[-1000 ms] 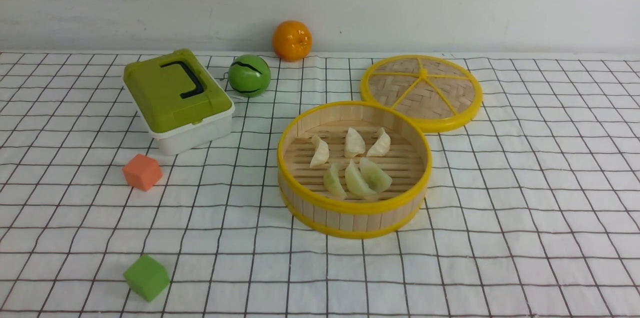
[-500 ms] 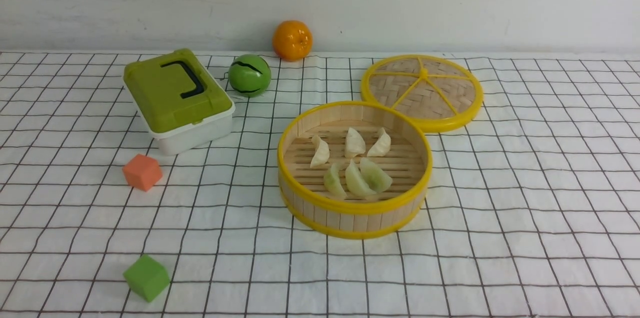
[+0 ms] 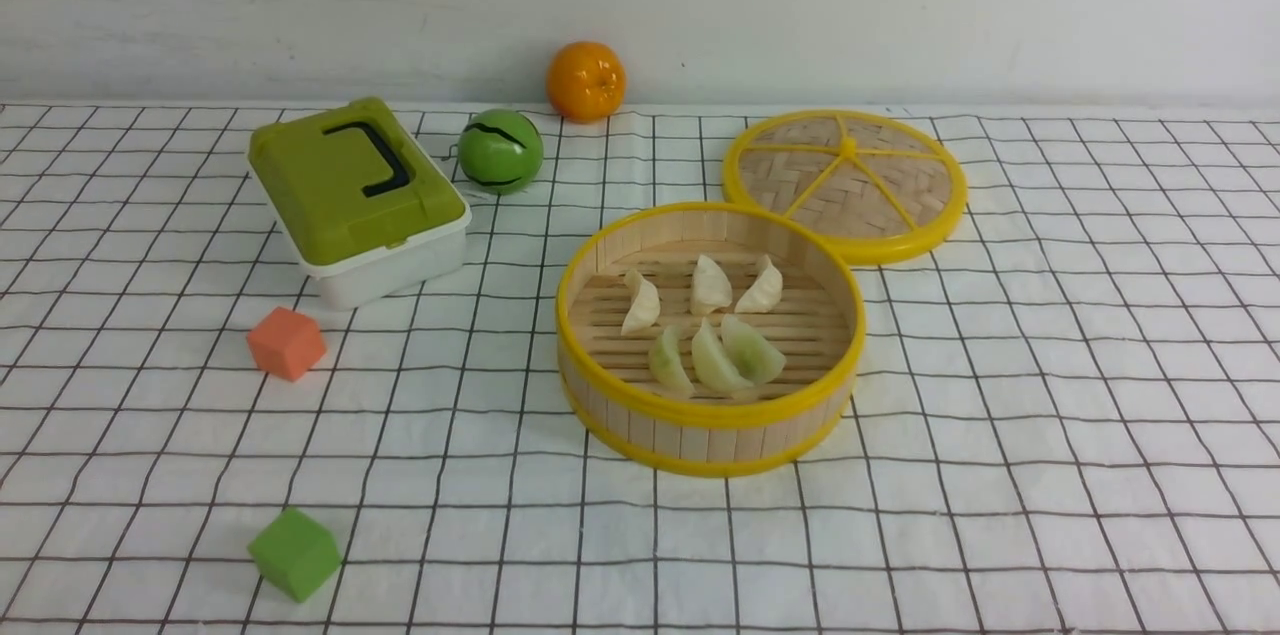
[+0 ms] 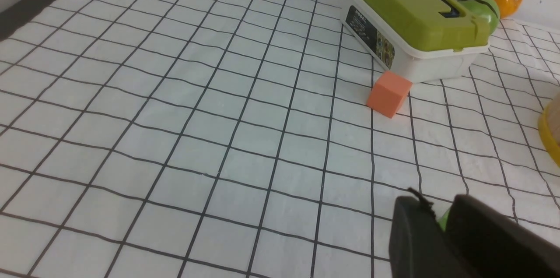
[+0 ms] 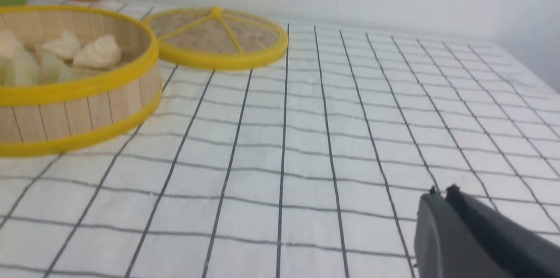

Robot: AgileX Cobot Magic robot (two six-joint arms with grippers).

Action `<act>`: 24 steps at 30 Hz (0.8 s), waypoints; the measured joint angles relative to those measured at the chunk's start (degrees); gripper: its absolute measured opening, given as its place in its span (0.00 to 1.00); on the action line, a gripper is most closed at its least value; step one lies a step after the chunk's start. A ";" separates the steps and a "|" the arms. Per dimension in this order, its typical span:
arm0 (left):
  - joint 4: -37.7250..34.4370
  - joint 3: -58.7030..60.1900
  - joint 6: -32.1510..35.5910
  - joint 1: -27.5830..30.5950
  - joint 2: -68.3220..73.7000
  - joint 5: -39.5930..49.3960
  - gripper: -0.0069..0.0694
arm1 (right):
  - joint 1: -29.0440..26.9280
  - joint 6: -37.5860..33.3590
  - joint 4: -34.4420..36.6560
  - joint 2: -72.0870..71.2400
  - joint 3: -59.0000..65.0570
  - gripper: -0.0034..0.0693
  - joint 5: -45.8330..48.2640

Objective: Put the dumplings into the steamer on the table with the white tablecloth.

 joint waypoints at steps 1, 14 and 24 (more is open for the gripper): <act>0.00 0.00 0.00 0.00 0.00 0.00 0.24 | 0.00 -1.16 0.92 -0.05 0.00 0.06 2.58; 0.00 0.00 0.00 0.00 0.00 0.02 0.24 | 0.00 -1.53 1.16 -0.05 -0.45 0.08 10.02; 0.00 0.00 0.00 0.00 0.00 0.02 0.25 | 0.00 -1.53 1.28 -0.05 -0.45 0.10 10.07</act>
